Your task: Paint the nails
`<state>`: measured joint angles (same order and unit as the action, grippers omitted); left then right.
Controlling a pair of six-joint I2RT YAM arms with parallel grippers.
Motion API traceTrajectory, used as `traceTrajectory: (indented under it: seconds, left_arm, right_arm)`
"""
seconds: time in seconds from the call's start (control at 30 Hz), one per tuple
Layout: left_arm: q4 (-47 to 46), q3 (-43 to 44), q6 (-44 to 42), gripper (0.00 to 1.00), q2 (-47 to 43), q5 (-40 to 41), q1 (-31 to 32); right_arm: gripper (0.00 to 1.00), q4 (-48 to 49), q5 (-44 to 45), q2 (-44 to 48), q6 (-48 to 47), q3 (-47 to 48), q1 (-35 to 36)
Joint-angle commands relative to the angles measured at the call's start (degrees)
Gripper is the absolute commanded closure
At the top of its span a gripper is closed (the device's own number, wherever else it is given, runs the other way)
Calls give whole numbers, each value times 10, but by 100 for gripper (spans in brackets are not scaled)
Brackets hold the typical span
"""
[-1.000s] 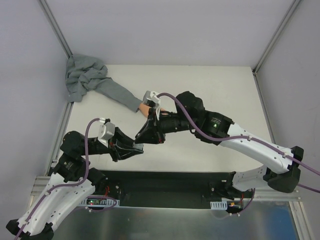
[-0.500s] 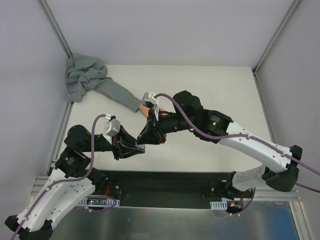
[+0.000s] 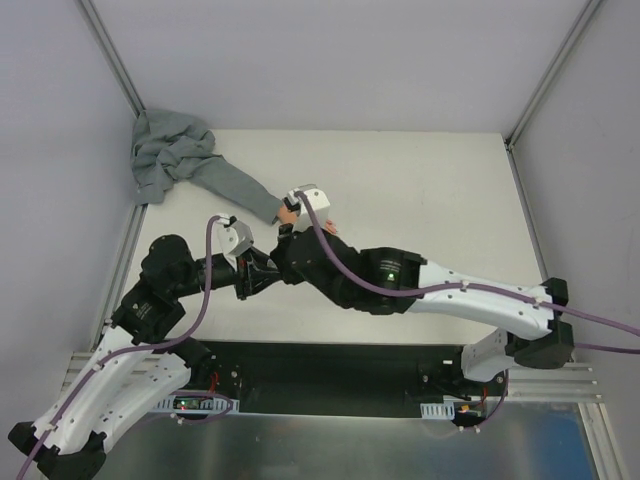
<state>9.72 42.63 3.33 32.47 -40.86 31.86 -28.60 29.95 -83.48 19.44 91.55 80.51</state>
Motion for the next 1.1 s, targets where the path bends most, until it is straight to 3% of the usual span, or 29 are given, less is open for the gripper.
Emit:
traceTrajectory:
  seconds: [0.0,0.07,0.17,0.4,0.5,0.67,0.77,1.07]
  left_arm:
    - [-100,38,-48,100,2,67,1]
    - [-100,28,-42,100,-6,57,1]
    - [-100,11,-35,100,-16,49,1]
    - [-100,-30,14,100,-51,18,0]
    - [-60,-27,24,100,-56,6,0]
    - [-33,-14,51,100,-57,-19,0]
    - [-33,-4,78,100,-57,-44,1]
    - [-33,11,117,100,-65,-83,1]
  right_arm:
    - [99,-57,134,-81,102,50,46]
    - [98,-31,132,-68,86,34,45]
    - [89,-23,113,-50,68,24,41]
    - [36,-25,10,-8,-26,32,19]
    - [21,-25,-65,35,-97,11,6]
    - [16,24,-311,96,-203,-47,-63]
    - [18,68,-440,107,-239,-66,-101]
    - [41,138,-582,75,-238,-56,-149]
